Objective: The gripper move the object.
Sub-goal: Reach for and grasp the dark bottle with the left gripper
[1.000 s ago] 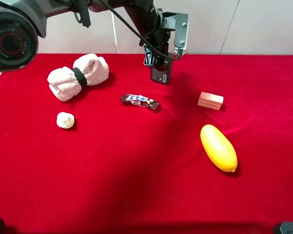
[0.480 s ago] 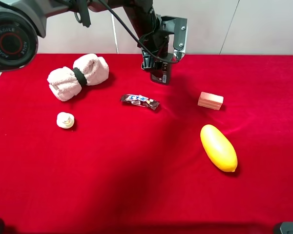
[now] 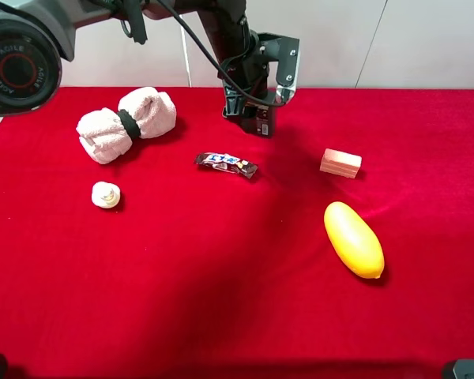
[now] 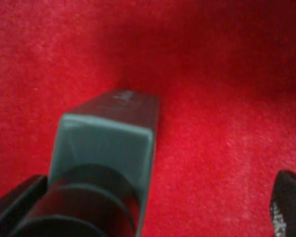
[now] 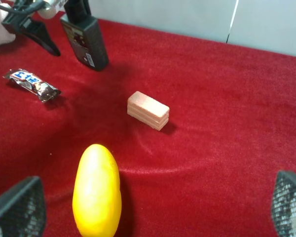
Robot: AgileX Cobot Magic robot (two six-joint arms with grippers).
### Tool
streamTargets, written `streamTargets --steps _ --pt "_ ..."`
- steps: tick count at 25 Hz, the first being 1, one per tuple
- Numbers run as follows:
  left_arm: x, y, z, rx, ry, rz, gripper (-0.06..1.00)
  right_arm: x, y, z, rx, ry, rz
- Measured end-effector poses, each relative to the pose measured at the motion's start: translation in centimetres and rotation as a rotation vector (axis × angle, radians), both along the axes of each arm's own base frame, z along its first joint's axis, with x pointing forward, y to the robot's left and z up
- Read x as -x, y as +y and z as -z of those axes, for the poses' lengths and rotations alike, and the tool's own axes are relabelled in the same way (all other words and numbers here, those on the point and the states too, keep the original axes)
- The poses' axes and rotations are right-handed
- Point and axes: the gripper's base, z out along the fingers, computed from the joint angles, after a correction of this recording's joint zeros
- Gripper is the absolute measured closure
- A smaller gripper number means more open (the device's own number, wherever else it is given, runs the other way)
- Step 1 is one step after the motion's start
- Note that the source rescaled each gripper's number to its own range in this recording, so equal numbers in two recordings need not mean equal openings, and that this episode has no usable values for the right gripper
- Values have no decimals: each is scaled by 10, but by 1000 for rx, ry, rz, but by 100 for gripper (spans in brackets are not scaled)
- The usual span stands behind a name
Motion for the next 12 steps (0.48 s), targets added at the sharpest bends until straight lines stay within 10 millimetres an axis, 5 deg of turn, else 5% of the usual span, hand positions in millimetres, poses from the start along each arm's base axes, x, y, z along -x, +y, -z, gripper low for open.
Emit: streamTargets --steps 12 --pt "1 1 1 -17 11 2 29 0 0 0 0 0 0"
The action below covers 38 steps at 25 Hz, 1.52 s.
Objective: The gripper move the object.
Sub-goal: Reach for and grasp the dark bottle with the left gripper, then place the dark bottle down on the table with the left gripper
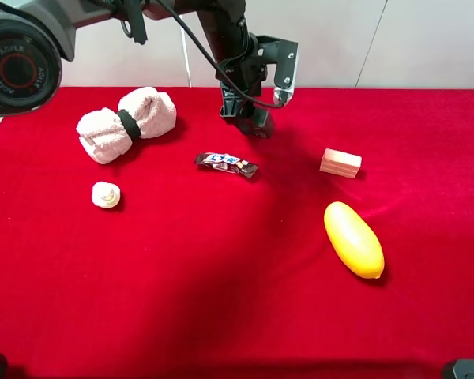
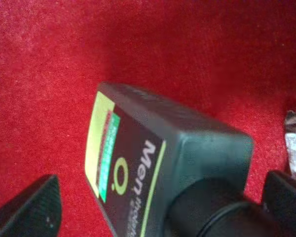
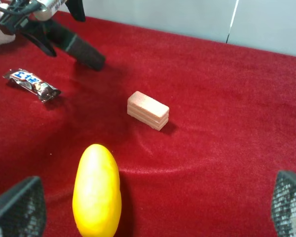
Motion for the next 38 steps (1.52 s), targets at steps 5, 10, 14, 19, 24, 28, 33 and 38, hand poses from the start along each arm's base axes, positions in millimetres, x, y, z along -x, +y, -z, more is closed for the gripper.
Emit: streamTargets --steps 5,10,14,19,24,28,33,38 --pt "0 1 0 -6 -4 1 29 0 0 0 0 0 0" --pt "-1 1 0 -12 -9 3 31 0 0 0 0 -1 0" --pt "-1 1 0 -12 -9 3 51 0 0 0 0 0 0" --pt "-3 0 -1 -4 -32 2 86 0 0 0 0 0 0" --pt "-4 0 -2 -3 -47 3 91 0 0 0 0 0 0" --pt "-4 0 -2 -4 -49 3 92 0 0 0 0 0 0" --pt "-4 0 -2 -3 -50 3 92 0 0 0 0 0 0" --pt "-5 2 -2 -20 -60 7 93 0 0 0 0 0 0"
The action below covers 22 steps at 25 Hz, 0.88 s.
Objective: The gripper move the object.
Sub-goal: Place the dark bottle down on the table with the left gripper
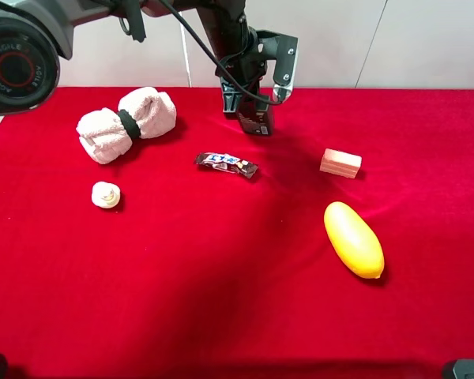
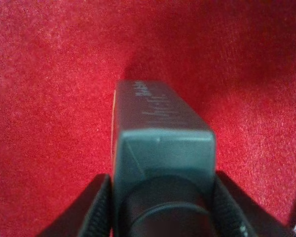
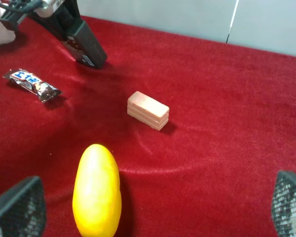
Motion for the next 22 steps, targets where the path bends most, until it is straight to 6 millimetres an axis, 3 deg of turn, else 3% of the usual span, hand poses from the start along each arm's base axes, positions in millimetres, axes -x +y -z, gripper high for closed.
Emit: streamTargets --steps 10,22 --pt "2 4 -11 -24 23 -39 94 0 0 0 0 0 0" --pt "18 14 -64 -24 36 -77 94 0 0 0 0 0 0"
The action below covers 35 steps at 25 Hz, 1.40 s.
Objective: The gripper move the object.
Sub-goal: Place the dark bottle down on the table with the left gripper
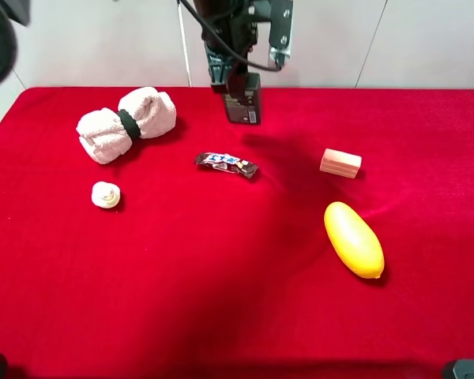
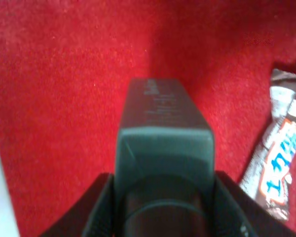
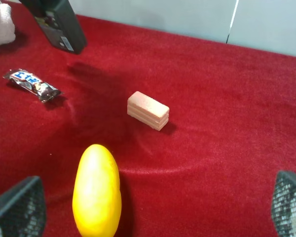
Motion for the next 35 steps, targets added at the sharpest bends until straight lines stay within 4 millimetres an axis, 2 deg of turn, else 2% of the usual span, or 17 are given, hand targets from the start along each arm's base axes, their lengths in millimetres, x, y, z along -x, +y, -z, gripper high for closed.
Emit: streamTargets --steps 4,9,13,15,19,31,35 --pt "9 6 -20 -3 29 -44 94 0 0 0 0 0 0" --pt "19 5 -43 6 -19 -88 94 0 0 0 0 0 0" --pt "28 -1 -55 41 -23 -120 94 0 0 0 0 0 0" --pt "40 -8 -69 70 -34 -129 94 0 0 0 0 0 0" --pt "57 -21 -82 114 -31 -140 94 0 0 0 1 0 0" --pt "86 -47 -87 159 6 -183 94 0 0 0 1 0 0" --pt "100 -41 -85 124 32 -183 94 0 0 0 1 0 0"
